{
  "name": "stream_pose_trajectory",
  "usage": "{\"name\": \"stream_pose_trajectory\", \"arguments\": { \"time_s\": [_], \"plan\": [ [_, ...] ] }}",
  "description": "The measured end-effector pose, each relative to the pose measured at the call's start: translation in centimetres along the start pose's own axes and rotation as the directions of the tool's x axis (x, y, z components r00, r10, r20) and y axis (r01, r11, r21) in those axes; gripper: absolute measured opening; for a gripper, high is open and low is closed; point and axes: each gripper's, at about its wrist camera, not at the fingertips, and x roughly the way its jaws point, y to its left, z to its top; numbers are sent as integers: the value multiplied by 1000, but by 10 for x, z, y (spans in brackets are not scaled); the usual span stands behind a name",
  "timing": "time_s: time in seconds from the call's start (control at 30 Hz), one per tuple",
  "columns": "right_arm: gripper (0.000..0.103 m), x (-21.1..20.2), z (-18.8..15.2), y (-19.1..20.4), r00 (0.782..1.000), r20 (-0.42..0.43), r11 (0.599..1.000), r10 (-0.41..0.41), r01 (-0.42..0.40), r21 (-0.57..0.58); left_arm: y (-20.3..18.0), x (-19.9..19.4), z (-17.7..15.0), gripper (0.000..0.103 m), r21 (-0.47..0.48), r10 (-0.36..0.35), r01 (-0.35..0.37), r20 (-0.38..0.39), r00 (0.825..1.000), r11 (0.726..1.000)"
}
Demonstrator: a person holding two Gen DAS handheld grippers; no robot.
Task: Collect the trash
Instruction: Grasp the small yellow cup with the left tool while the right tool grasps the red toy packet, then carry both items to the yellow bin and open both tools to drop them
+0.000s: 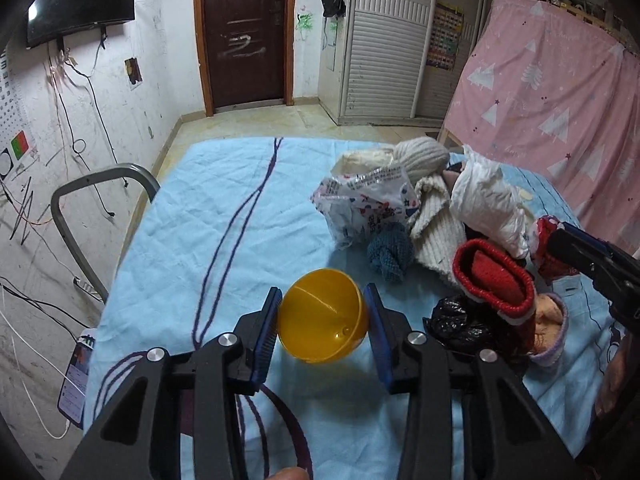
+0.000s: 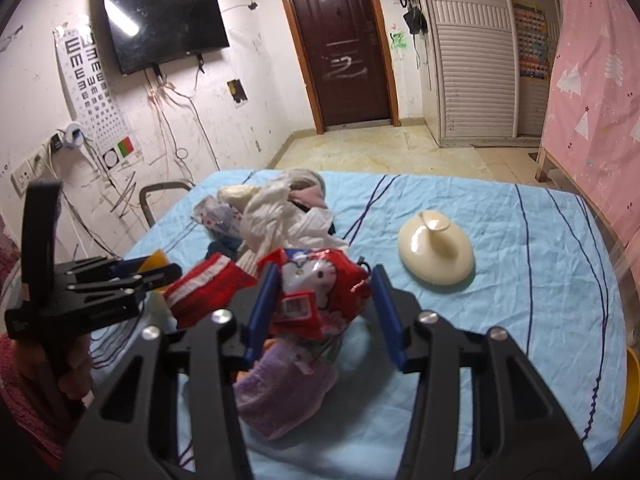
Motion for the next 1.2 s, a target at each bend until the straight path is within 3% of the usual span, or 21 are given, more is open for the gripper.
{"name": "stream_pose_trajectory", "arguments": {
  "time_s": [0.07, 0.37, 0.53, 0.83, 1.2],
  "plan": [
    [33, -6, 1, -1, 1000, 19, 1000, 0, 0, 1, -1, -8, 2, 33, 1, 11, -11, 13, 1000, 1000],
    [30, -29, -1, -18, 998, 65, 999, 6, -8, 41, -20, -38, 13, 33, 18, 35, -36, 65, 997, 999],
    [30, -54, -2, -37, 992, 127, 996, 3, -15, 91, -49, -57, 23, 33, 78, 6, -15, 108, 994, 997],
    [31, -108, -19, -100, 971, 211, 974, -109, 61, 219, -132, -74, 41, 33, 201, -167, 141, 119, 979, 969],
    [31, -172, -66, -189, 910, 210, 889, -358, 263, 376, -261, -70, 42, 33, 352, -377, 334, 60, 924, 875]
  ]
}}
